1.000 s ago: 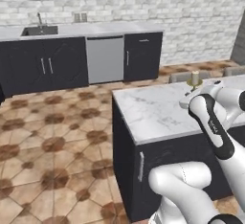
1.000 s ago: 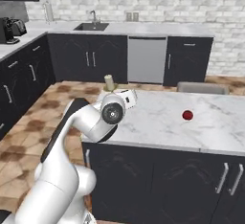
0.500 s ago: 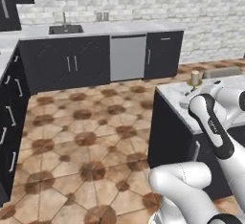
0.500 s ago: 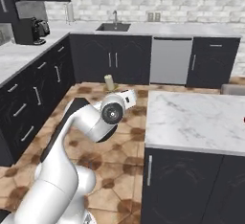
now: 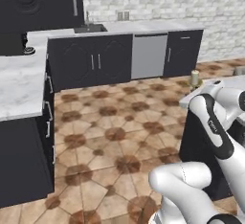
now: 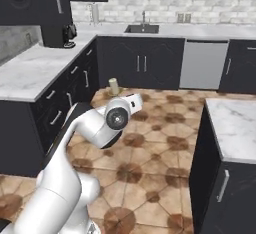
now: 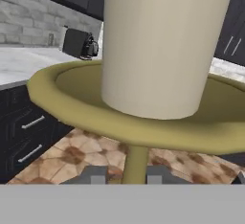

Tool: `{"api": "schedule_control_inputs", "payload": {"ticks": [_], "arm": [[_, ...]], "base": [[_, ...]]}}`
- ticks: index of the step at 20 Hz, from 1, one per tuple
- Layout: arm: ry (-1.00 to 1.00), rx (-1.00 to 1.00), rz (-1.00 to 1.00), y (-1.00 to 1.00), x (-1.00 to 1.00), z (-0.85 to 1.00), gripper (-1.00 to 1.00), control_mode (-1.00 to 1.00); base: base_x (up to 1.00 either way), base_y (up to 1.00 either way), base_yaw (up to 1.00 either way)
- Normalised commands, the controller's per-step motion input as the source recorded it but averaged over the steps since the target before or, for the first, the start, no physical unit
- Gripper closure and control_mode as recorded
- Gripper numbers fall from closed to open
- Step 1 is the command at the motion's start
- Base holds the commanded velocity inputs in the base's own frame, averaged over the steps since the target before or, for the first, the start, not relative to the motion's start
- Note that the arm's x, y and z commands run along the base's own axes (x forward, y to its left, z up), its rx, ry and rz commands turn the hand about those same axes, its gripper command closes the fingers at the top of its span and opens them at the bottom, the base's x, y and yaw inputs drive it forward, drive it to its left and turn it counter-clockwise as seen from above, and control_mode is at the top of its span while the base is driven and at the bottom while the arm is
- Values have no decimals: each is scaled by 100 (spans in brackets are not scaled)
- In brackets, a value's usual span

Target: Pick the candle and candle from the dining table and place them in the open cabinet. Close the cabinet after placing the objects.

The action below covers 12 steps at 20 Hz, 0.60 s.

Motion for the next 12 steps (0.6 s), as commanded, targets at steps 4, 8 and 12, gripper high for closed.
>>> {"api": "schedule_control_inputs", "payload": {"ticks": [4, 8, 12], "arm": [[0, 0, 0, 0, 0, 0, 100, 100], [0, 0, 0, 0, 0, 0, 100, 100], [0, 0, 0, 0, 0, 0, 100, 100]], "base": [[49, 64, -1], [65, 36, 0], [74, 11, 0]]}}
